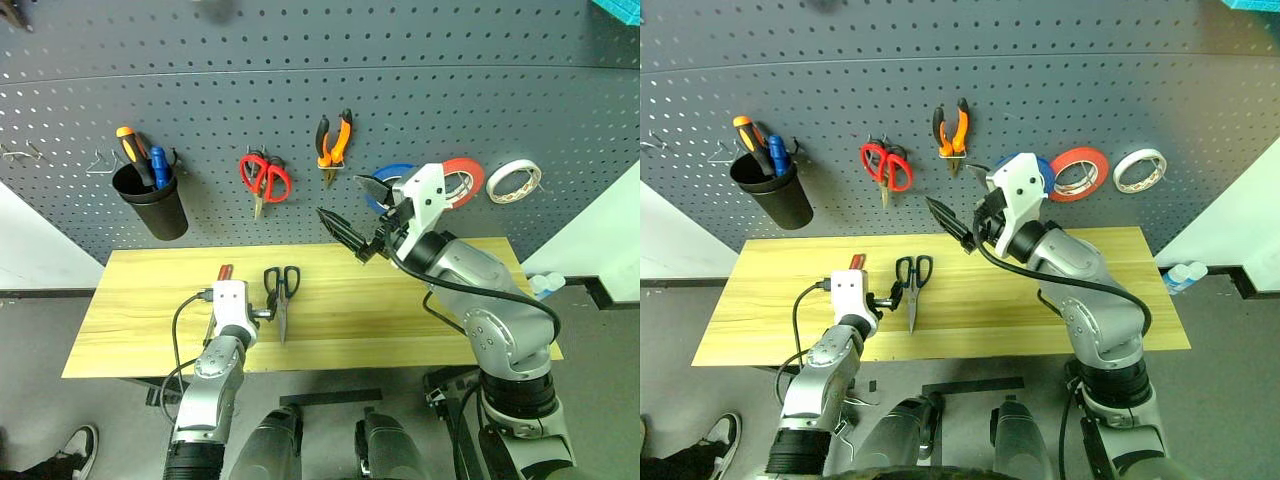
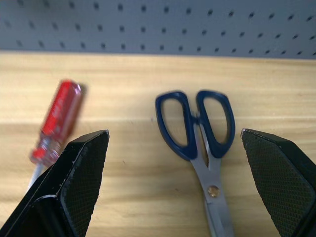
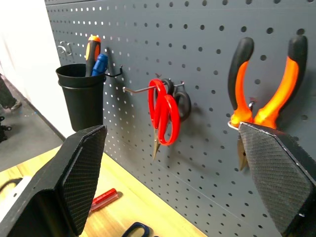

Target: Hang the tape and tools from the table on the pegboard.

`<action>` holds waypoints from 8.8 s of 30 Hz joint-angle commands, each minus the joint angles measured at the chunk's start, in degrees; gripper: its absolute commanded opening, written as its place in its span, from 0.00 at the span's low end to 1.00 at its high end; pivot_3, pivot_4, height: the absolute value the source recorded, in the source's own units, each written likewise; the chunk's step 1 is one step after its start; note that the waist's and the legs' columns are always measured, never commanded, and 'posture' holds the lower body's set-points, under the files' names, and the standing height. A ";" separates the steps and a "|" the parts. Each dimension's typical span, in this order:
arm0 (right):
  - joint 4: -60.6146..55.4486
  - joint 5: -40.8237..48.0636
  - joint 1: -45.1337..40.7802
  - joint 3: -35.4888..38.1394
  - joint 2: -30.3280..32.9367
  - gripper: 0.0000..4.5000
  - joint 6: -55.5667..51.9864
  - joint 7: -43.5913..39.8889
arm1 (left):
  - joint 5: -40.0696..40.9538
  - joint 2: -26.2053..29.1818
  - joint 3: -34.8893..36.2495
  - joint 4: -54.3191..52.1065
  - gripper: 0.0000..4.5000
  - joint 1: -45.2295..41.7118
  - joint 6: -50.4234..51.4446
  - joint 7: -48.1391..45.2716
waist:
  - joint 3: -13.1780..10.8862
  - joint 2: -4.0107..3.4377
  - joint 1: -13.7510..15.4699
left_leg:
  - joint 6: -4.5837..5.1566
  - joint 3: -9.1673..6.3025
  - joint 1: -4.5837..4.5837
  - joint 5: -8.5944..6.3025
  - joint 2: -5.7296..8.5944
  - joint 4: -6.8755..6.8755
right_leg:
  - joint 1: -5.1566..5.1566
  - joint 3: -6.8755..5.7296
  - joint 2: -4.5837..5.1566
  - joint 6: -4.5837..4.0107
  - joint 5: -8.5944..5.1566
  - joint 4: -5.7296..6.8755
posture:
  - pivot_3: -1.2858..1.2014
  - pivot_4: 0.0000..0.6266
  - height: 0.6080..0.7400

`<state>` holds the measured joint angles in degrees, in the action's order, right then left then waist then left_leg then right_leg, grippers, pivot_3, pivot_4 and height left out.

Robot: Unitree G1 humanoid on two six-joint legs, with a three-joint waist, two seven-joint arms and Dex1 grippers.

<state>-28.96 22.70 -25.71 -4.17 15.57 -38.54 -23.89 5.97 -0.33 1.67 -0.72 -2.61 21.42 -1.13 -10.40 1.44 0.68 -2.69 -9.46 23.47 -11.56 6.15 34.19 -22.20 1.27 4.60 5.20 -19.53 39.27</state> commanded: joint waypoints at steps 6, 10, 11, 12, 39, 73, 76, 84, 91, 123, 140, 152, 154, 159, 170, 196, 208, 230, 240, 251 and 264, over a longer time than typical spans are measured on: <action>-3.15 0.10 0.14 -0.44 0.05 0.99 0.68 1.01 | -0.86 -2.82 0.54 1.99 1.00 -4.17 6.35 4.98 | 0.40 0.10 -0.06 | 0.00 0.01 0.00 0.00 0.00 0.04 | 0.01 0.00 0.00 0.01 0.01 0.03 | 0.53 0.18 1.00; -3.47 0.15 0.36 -0.78 -0.19 0.99 0.60 1.61 | -1.44 -3.70 0.06 3.82 1.00 -6.24 8.65 6.62 | 0.54 0.10 -0.10 | 0.00 0.01 0.00 0.00 0.01 0.08 | 0.01 0.01 -0.01 0.02 0.02 0.06 | 0.53 0.18 1.00; -3.56 0.16 0.42 -0.89 -0.26 0.99 0.58 1.76 | -1.54 -3.85 -0.11 4.20 1.00 -6.70 9.23 6.88 | 0.56 0.10 -0.10 | 0.00 0.01 0.00 0.00 0.01 0.08 | 0.01 0.01 -0.01 0.02 0.02 0.07 | 0.53 0.18 1.00; -3.65 0.17 0.47 -0.99 -0.30 0.99 0.55 1.90 | -1.60 -3.92 -0.23 4.43 1.00 -6.98 9.62 7.05 | 0.57 0.10 -0.10 | 0.00 0.01 0.00 0.00 0.01 0.09 | 0.01 0.01 -0.01 0.02 0.03 0.07 | 0.53 0.18 1.00; -4.36 0.04 0.93 -2.54 -1.32 0.99 0.52 4.56 | -2.03 -6.38 -0.13 19.04 1.00 -17.54 13.75 8.54 | 0.64 0.08 -0.31 | 0.00 0.02 0.00 0.00 0.02 0.43 | 0.12 0.02 -0.03 0.06 0.06 0.18 | 0.52 0.19 1.00; -10.34 3.66 6.79 -2.54 7.41 0.99 -9.18 -0.20 | -3.14 -5.52 2.09 31.12 1.00 -20.55 10.79 9.33 | 0.99 -0.19 -0.37 | 0.22 0.00 0.01 -0.13 0.07 0.94 | 0.42 0.00 -0.03 0.30 0.25 0.15 | 0.51 0.19 1.00; -13.22 5.65 10.50 -2.63 12.87 0.99 -12.09 -3.61 | -3.30 -5.65 1.84 30.62 1.00 -20.01 11.32 9.32 | 1.00 -0.20 -0.33 | 0.28 0.01 0.01 -0.17 0.08 0.95 | 0.47 0.00 -0.02 0.34 0.27 0.07 | 0.51 0.20 1.00; -15.05 7.29 13.21 -1.22 18.09 0.99 -13.05 -6.37 | -3.27 -5.60 2.06 30.79 1.00 -19.80 12.15 9.36 | 1.04 -0.26 -0.60 | 0.29 0.02 -0.11 -0.18 0.06 0.98 | 0.64 -0.04 -0.03 0.38 0.27 0.04 | 0.51 0.20 1.00; -15.38 8.41 13.00 0.50 19.80 0.99 -12.72 -7.32 | -3.39 -5.21 2.57 32.20 1.00 -20.15 12.07 10.12 | 1.04 -0.26 -0.44 | 0.35 0.01 -0.11 -0.21 0.07 1.03 | 0.74 -0.05 -0.02 0.46 0.32 -0.13 | 0.51 0.20 1.00; -16.59 9.16 11.11 0.58 19.73 1.00 -12.78 -6.10 | -4.01 -4.89 2.38 39.20 0.42 -22.01 11.73 10.68 | 1.42 -0.53 -0.37 | 0.36 0.02 -0.18 -0.23 0.07 1.03 | 0.83 -0.07 -0.02 0.48 0.32 -0.19 | 0.50 0.19 1.00; -16.58 8.54 10.28 -0.39 19.13 1.00 -12.19 -5.20 | -3.94 -4.88 2.33 39.09 0.14 -21.97 11.42 9.29 | 1.46 -0.52 -0.12 | 0.36 0.01 -0.18 -0.23 0.07 1.02 | 0.84 -0.07 -0.01 0.49 0.32 -0.21 | 0.50 0.18 1.00; -15.77 7.31 10.08 -1.62 19.12 1.00 -11.33 -5.11 | -4.40 -4.11 0.08 31.30 0.14 -16.43 10.48 4.10 | 1.46 -0.53 -0.11 | 0.41 0.02 -0.17 -0.26 0.07 1.00 | 0.84 -0.07 0.01 0.49 0.32 -0.28 | 0.51 0.18 1.00; -15.64 7.15 10.09 -1.77 19.12 1.00 -11.18 -5.12 | -4.53 -3.83 -0.47 30.48 0.13 -15.79 10.05 3.31 | 1.47 -0.54 -0.10 | 0.41 0.02 -0.17 -0.27 0.07 1.00 | 0.84 -0.07 0.01 0.49 0.32 -0.28 | 0.51 0.17 1.00; -15.56 6.95 10.24 -1.92 19.28 1.00 -11.03 -5.15 | -4.70 -3.51 -2.23 26.60 0.13 -14.01 10.15 1.56 | 1.46 -0.53 -0.08 | 0.42 0.02 -0.15 -0.28 0.07 0.98 | 0.83 -0.07 0.02 0.49 0.31 -0.31 | 0.51 0.18 1.00; -15.49 6.47 10.72 -2.09 19.40 1.00 -11.01 -5.27 | -4.69 -2.86 -4.50 21.13 0.13 -11.11 9.83 -0.82 | 1.46 -0.53 -0.08 | 0.45 0.02 -0.10 -0.29 0.07 0.96 | 0.79 -0.07 0.03 0.49 0.31 -0.38 | 0.51 0.18 1.00; -14.66 5.45 11.08 -2.07 19.83 1.00 -10.47 -6.46 | -6.26 4.21 -10.62 1.32 0.13 -3.92 5.69 -8.75 | 1.45 -0.53 0.04 | 0.63 0.01 0.04 -0.42 0.07 0.87 | 0.84 -0.07 0.05 0.57 0.37 -0.94 | 0.51 0.18 1.00; -12.75 4.01 10.87 -2.19 19.87 1.00 -9.05 -7.75 | -9.85 9.81 -16.04 -5.51 0.13 -1.73 -12.09 -13.50 | 1.46 -0.54 0.02 | 0.65 0.03 0.04 -0.43 0.07 0.84 | 0.85 -0.07 0.06 0.57 0.37 -1.01 | 0.51 0.17 1.00; -12.11 24.58 25.09 31.67 27.30 1.00 -4.35 -23.07 | -11.30 16.28 -6.61 -9.54 0.13 1.43 -35.51 -10.87 | 1.46 -0.56 0.19 | 0.82 0.08 0.04 -0.53 0.08 0.88 | 0.96 -0.06 0.08 0.63 0.41 -1.12 | 0.52 0.17 1.00; -9.42 27.78 25.75 36.95 30.34 1.00 -2.55 -23.51 | -9.56 15.88 -2.50 -10.00 0.13 0.32 -38.89 -10.48 | 1.47 -0.57 0.16 | 0.82 0.16 0.01 -0.53 0.06 0.94 | 1.01 -0.03 0.07 0.68 0.44 -1.12 | 0.52 0.17 1.00; -8.45 31.05 25.11 38.57 31.83 1.00 -1.78 -22.71 | -7.60 16.35 -1.21 -4.28 0.13 -3.06 -39.74 -11.85 | 1.47 -0.57 0.17 | 0.83 0.16 0.01 -0.53 0.07 0.97 | 1.03 -0.03 0.06 0.70 0.45 -1.10 | 0.52 0.16 1.00; -8.77 31.52 24.83 37.04 32.21 1.00 -1.12 -21.07 | -3.86 15.55 -1.91 5.40 0.13 -7.71 -39.21 -16.00 | 1.53 -0.58 0.09 | 0.83 0.17 0.01 -0.52 0.07 1.02 | 1.03 -0.02 0.05 0.72 0.47 -1.08 | 0.51 0.14 1.00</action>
<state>-36.78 53.22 -0.26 32.20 46.65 -40.82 -45.11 0.84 15.23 -0.81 5.72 -9.00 -16.76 -16.54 -8.87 0.86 0.76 -1.86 -9.28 23.48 -12.08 6.22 35.22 -21.17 1.25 4.65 5.92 -19.06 38.19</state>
